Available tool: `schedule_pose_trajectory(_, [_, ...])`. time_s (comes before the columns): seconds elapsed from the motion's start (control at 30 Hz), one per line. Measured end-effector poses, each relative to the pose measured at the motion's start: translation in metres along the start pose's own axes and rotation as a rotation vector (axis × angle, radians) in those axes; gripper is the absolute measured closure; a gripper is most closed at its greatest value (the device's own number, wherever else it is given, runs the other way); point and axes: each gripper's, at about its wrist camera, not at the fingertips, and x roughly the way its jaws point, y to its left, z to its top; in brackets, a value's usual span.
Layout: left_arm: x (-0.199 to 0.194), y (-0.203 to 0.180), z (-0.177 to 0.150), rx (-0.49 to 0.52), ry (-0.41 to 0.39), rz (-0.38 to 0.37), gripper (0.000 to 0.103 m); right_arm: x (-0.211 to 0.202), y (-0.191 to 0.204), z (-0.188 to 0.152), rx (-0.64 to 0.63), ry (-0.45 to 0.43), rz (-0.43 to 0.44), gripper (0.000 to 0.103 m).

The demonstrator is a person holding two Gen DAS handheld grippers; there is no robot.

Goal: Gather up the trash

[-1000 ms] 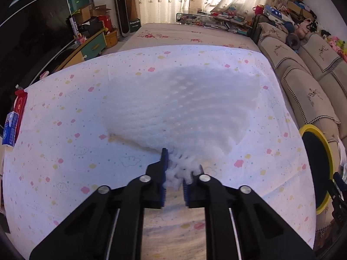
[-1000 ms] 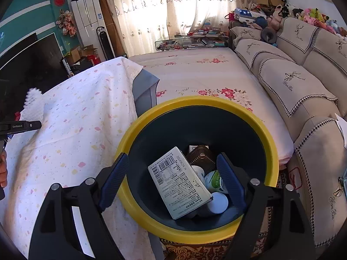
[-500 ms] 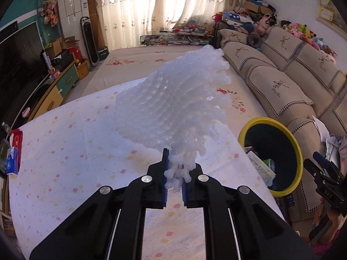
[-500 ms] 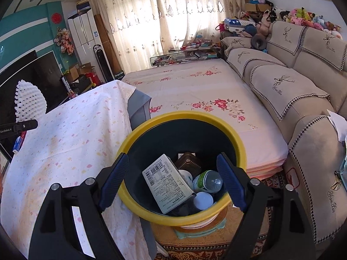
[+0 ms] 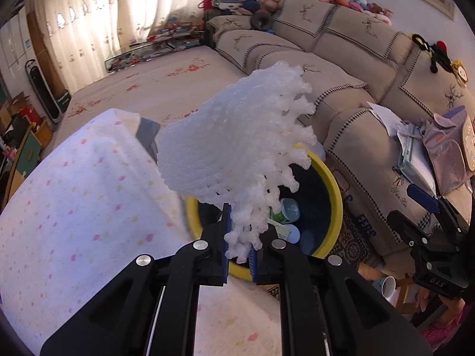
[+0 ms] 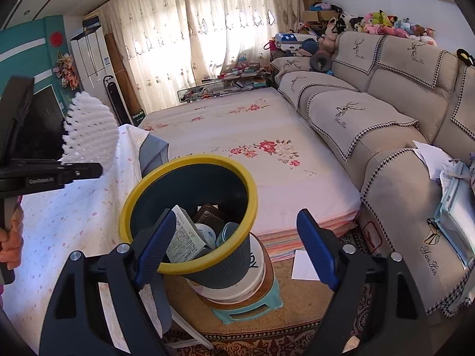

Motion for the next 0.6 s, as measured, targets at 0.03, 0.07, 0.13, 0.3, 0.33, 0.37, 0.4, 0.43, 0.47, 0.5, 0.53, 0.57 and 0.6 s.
schedule_pose_trajectory(0.03, [0.011,-0.007,0.002,0.008,0.018,-0.012,0.092,-0.002,-0.003,-0.001,0.006,0.002,-0.004,0.024])
schedule_pose_trajectory(0.07, [0.021,-0.014,0.005,0.013,0.039,-0.03,0.092,-0.004,-0.006,-0.002,0.01,0.006,-0.009,0.024])
schedule_pose_trajectory(0.13, [0.044,-0.021,0.01,0.031,0.076,-0.039,0.087,-0.008,-0.009,-0.005,0.017,0.01,-0.013,0.024])
schedule_pose_trajectory(0.3, [0.08,-0.024,0.009,0.053,0.109,0.006,0.027,-0.019,-0.01,-0.01,0.028,0.008,-0.013,0.024])
schedule_pose_trajectory(0.33, [0.083,-0.023,0.007,0.058,0.116,0.015,0.027,-0.022,-0.01,-0.011,0.033,0.005,-0.01,0.024])
schedule_pose_trajectory(0.37, [0.084,-0.02,0.004,0.052,0.127,0.019,0.027,-0.024,-0.009,-0.011,0.036,0.001,-0.008,0.024])
schedule_pose_trajectory(0.4, [0.083,-0.015,0.001,0.035,0.137,0.015,0.027,-0.026,-0.006,-0.01,0.036,-0.002,-0.005,0.024])
schedule_pose_trajectory(0.43, [0.078,-0.007,-0.003,0.018,0.141,0.006,0.027,-0.029,-0.004,-0.01,0.035,-0.004,-0.001,0.024])
schedule_pose_trajectory(0.47, [0.07,-0.002,-0.007,0.004,0.134,0.0,0.025,-0.032,-0.002,-0.01,0.031,-0.007,0.005,0.024])
schedule_pose_trajectory(0.5, [0.06,0.005,-0.011,-0.007,0.118,0.005,0.024,-0.035,0.001,-0.01,0.025,-0.009,0.01,0.024])
schedule_pose_trajectory(0.53, [0.047,0.012,-0.016,-0.019,0.095,0.014,0.019,-0.039,0.004,-0.011,0.016,-0.01,0.016,0.024])
schedule_pose_trajectory(0.57, [0.031,0.019,-0.023,-0.033,0.068,0.024,0.016,-0.041,0.009,-0.012,0.005,-0.01,0.024,0.024])
schedule_pose_trajectory(0.6, [0.014,0.029,-0.03,-0.047,0.043,0.033,0.014,-0.044,0.014,-0.013,-0.005,-0.011,0.034,0.024])
